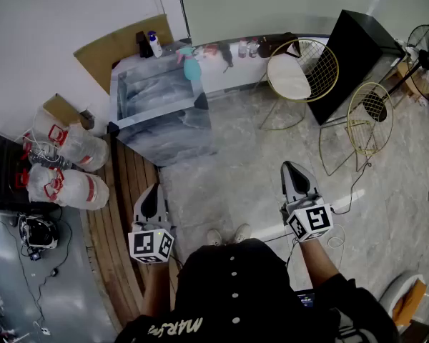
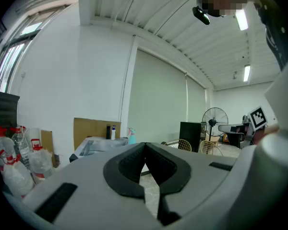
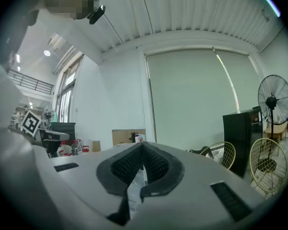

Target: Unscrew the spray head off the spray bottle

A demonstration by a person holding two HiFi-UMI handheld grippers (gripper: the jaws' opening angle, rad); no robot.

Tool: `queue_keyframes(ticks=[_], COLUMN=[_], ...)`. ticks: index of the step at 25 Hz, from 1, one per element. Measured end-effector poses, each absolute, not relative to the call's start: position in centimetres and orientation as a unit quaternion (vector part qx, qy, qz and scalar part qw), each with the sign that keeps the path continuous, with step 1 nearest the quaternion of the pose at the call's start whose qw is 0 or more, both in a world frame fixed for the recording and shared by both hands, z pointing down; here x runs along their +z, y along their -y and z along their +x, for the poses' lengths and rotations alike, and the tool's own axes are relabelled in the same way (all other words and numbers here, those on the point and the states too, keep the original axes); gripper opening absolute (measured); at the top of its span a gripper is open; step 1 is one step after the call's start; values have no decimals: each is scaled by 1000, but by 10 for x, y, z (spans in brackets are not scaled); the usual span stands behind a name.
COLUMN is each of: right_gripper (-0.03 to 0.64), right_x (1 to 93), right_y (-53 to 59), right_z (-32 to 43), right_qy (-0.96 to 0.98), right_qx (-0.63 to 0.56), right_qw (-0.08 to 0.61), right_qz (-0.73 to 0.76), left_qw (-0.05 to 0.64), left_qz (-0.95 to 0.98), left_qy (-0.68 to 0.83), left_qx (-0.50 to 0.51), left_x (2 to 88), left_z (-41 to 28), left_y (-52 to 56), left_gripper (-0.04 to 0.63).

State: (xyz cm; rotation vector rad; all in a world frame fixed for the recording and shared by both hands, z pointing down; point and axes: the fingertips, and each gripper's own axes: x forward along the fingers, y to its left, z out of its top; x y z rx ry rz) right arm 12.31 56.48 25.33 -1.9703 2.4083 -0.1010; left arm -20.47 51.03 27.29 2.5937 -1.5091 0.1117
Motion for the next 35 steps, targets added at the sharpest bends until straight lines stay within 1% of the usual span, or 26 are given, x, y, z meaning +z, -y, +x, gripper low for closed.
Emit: queue_keyframes(ticks=[6,12,22,29,35], right_gripper=[8,7,8,8,8], right_x=[256,256,265,266,269], right_y=[-570,-565,-544,-511,-461], right_z=[132,154,171,173,178], right_qy=[-770,-767,-787,-790,-781], right_qx=[-39,-52,-55,-46,-53], right_qw=[12,49,44,32,31], right_qz=[-636,-637,-613,-610,-622], left_qw=[78,76,70,70,64], left_qz=[861,857,841,842,851], left_qy=[501,508,536,534,521], left_qx=[38,46,26,23,25], left_x=[278,280,281,286,291], left_z=[-198,-192,-188,-183,-178], left_y=[-513,-512,-510,-473,-413], left_gripper=[25,25,25,25,25])
